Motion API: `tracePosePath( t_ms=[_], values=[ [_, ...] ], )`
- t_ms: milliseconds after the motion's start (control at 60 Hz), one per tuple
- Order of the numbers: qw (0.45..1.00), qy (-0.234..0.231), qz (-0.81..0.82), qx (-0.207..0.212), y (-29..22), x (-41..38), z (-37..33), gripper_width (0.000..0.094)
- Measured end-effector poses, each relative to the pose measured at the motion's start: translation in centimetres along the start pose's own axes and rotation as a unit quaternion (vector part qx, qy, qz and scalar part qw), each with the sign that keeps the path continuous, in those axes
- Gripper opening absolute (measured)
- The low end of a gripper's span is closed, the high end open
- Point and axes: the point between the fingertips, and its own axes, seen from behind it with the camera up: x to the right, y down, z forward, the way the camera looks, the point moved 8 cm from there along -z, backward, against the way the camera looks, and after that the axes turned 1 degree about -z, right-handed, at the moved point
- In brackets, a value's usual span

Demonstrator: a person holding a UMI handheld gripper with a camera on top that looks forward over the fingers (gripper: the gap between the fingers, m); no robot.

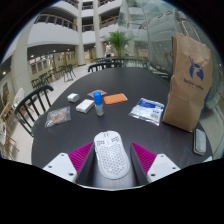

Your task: Arrange mouse

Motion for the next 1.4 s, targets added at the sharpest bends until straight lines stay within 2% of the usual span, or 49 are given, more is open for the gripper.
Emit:
tracePosePath(
  t_ms=[17, 50, 167, 267, 350, 417, 500, 583, 650, 733, 833, 900, 1067, 1133, 1200, 1250, 1267, 1300, 1400],
  values=[
    [1.0, 0.002, 0.0, -0.001, -0.2, 0.1, 0.2, 0.0722],
    [1.0, 0.009, 0.005, 0.0, -0.6, 0.3, 0.7, 0.0573],
    [1.0, 0.026, 0.012, 0.002, -1.1, 0.7, 1.4, 0.0491],
    [1.0, 0.017, 0.014, 0.005, -1.1, 0.6, 1.2, 0.0417],
    [0.999, -0.01, 0.026, 0.027, -2.0, 0.2, -1.1, 0.0412],
    [0.998, -0.011, 0.015, 0.06, -3.7, 0.8, -5.5, 0.0412],
    [0.995, 0.003, -0.002, 0.1, -5.5, 3.2, -12.5, 0.0412],
    [0.992, 0.041, -0.021, 0.116, -5.2, 6.9, -18.5, 0.0413],
    [0.991, 0.079, -0.028, 0.108, -3.4, 10.1, -21.7, 0.0412],
    [0.991, 0.118, -0.013, 0.066, 1.1, 13.7, -22.9, 0.0413],
    [0.993, 0.116, 0.018, 0.015, 6.1, 16.4, -21.0, 0.0417],
    [0.994, 0.106, 0.034, -0.002, 8.4, 16.5, -20.4, 0.0419],
    [0.993, 0.096, 0.05, -0.042, 11.6, 17.6, -18.2, 0.0482],
    [0.994, 0.087, 0.057, -0.034, 11.6, 17.7, -18.0, 0.0528],
    [0.994, 0.079, 0.062, -0.04, 11.8, 17.7, -18.5, 0.0658],
    [0.995, 0.072, 0.057, -0.032, 11.9, 17.6, -19.1, 0.0862],
    [0.995, 0.073, 0.054, -0.028, 11.9, 17.6, -19.4, 0.087],
    [0.996, 0.074, 0.051, -0.026, 11.9, 17.6, -20.4, 0.0828],
    [0.995, 0.081, 0.052, -0.016, 12.9, 17.2, -23.8, 0.0846]
  ],
)
